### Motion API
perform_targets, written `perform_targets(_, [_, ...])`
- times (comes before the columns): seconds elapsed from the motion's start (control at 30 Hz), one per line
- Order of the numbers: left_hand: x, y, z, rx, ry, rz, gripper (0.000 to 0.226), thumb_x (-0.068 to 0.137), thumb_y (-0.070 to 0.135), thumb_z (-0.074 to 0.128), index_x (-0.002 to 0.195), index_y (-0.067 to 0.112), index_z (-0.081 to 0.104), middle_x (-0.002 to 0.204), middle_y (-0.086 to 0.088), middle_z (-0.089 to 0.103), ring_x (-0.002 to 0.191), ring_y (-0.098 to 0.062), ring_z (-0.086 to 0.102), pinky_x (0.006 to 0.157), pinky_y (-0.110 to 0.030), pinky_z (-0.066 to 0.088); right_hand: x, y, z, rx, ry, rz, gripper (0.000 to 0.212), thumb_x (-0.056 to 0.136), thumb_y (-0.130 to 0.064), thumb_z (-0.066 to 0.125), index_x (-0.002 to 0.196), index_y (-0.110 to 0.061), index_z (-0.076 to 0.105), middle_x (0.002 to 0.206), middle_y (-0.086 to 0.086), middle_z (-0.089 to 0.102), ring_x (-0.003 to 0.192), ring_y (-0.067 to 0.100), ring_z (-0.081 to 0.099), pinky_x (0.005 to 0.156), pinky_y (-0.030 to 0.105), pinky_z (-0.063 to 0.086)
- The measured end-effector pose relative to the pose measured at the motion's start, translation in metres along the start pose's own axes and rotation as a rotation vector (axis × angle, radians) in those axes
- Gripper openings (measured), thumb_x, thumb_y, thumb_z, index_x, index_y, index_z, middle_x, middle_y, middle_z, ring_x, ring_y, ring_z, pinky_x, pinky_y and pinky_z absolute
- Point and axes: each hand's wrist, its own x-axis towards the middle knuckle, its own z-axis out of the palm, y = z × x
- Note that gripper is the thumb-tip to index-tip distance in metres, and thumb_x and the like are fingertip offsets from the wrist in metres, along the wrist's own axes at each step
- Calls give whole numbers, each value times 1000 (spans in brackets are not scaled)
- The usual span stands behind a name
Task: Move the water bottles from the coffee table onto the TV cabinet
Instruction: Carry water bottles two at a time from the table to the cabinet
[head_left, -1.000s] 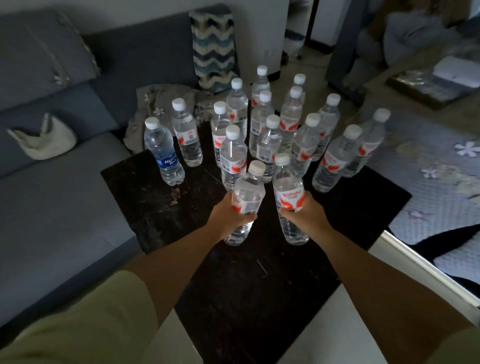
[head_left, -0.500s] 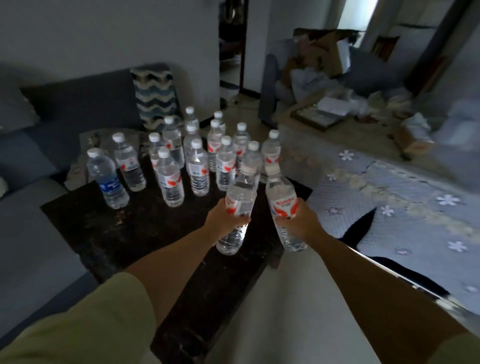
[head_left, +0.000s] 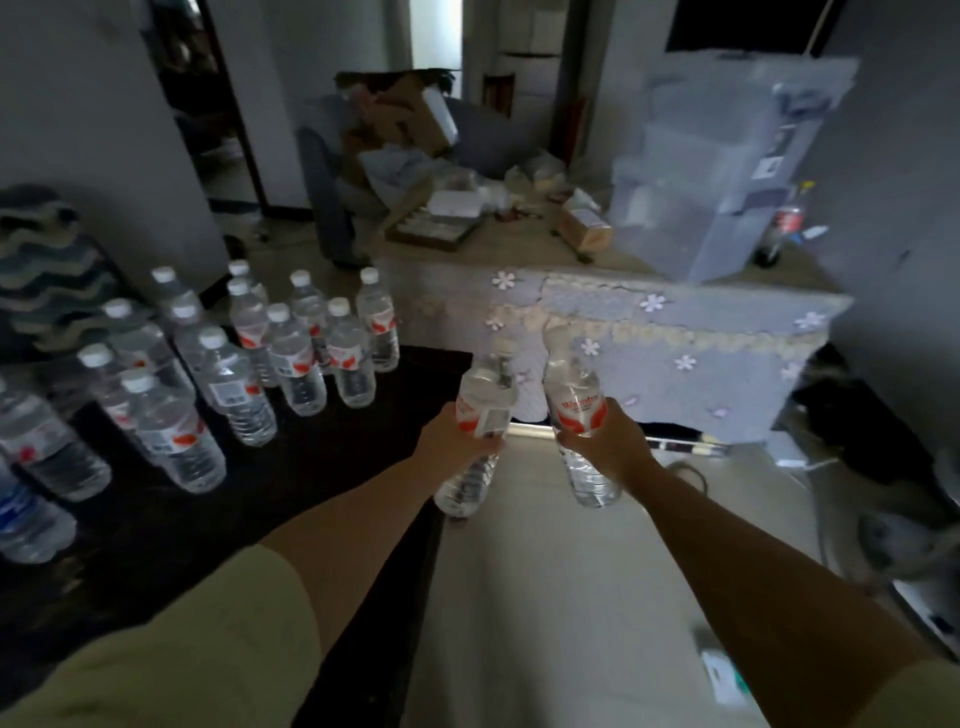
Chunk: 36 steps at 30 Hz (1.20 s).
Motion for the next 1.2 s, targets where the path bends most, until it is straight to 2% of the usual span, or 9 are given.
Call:
perform_targets(0.13, [-15, 18, 15, 7, -101, 102, 40, 69, 27, 82, 100, 19, 59, 94, 6, 63, 88, -11, 59, 77, -23, 41, -41, 23, -17, 4, 111, 79, 56, 67, -46, 81, 107, -13, 59, 91, 1, 68, 83, 20, 66, 68, 24, 44])
perform_targets(0.3, [-28, 34, 60, 73, -252, 192, 78, 41, 56, 79, 111, 25, 61, 102, 3, 71, 93, -17, 67, 89, -35, 54, -107, 52, -52, 22, 287, 193, 49, 72, -41, 80, 106, -16, 53, 90, -4, 62, 84, 16, 59, 76, 26, 43])
perform_targets(0.4, [-57, 56, 89, 112, -338, 249, 83, 37, 59, 74, 111, 25, 61, 102, 3, 71, 93, -18, 68, 90, -36, 53, -145, 73, -75, 47, 379, 253, 51, 73, -41, 80, 105, -11, 52, 89, -1, 61, 81, 18, 58, 73, 25, 40])
perform_targets(0.47, [-85, 74, 109, 133, -382, 303, 81, 39, 59, 72, 111, 22, 62, 102, 1, 71, 95, -19, 67, 85, -30, 52, -174, 87, -92, 41, 428, 305, 55, 73, -38, 80, 112, -9, 53, 90, 1, 60, 80, 18, 56, 71, 25, 39])
perform_targets(0.57, [-125, 97, 147, 160, -471, 371, 66, 55, 49, 80, 111, 20, 62, 103, 0, 70, 95, -19, 66, 81, -28, 50, -223, 114, -121, 12, 516, 399, 58, 74, -37, 79, 117, -7, 54, 90, 0, 58, 80, 18, 55, 70, 25, 39])
perform_targets(0.73, [-202, 122, 210, 183, -614, 472, 68, 65, 40, 84, 122, 15, 55, 112, -3, 66, 104, -24, 63, 91, -34, 50, -316, 160, -161, 33, 625, 545, 61, 73, -41, 78, 119, -10, 51, 95, 1, 62, 83, 18, 59, 70, 26, 43])
perform_targets(0.83, [-256, 129, 250, 187, -737, 472, 62, 67, 36, 83, 119, 16, 57, 111, -2, 68, 98, -21, 65, 85, -31, 51, -381, 188, -184, 35, 697, 628, 60, 73, -41, 78, 118, -12, 53, 93, -2, 61, 80, 16, 57, 64, 23, 40])
perform_targets(1.0, [-363, 130, 309, 201, -886, 511, 52, 68, 33, 83, 110, 20, 56, 105, 4, 65, 95, -19, 63, 84, -26, 48, -499, 233, -211, 78, 802, 749, 58, 70, -38, 79, 116, -12, 55, 92, -1, 64, 79, 16, 59, 60, 22, 40])
perform_targets(1.2, [-477, 126, 373, 261, -1012, 543, 62, 65, 33, 86, 119, 17, 61, 115, 0, 68, 101, -20, 65, 88, -27, 50, -622, 268, -228, 165, 917, 844, 56, 70, -32, 82, 115, -14, 53, 98, 3, 65, 89, 20, 63, 77, 32, 51])
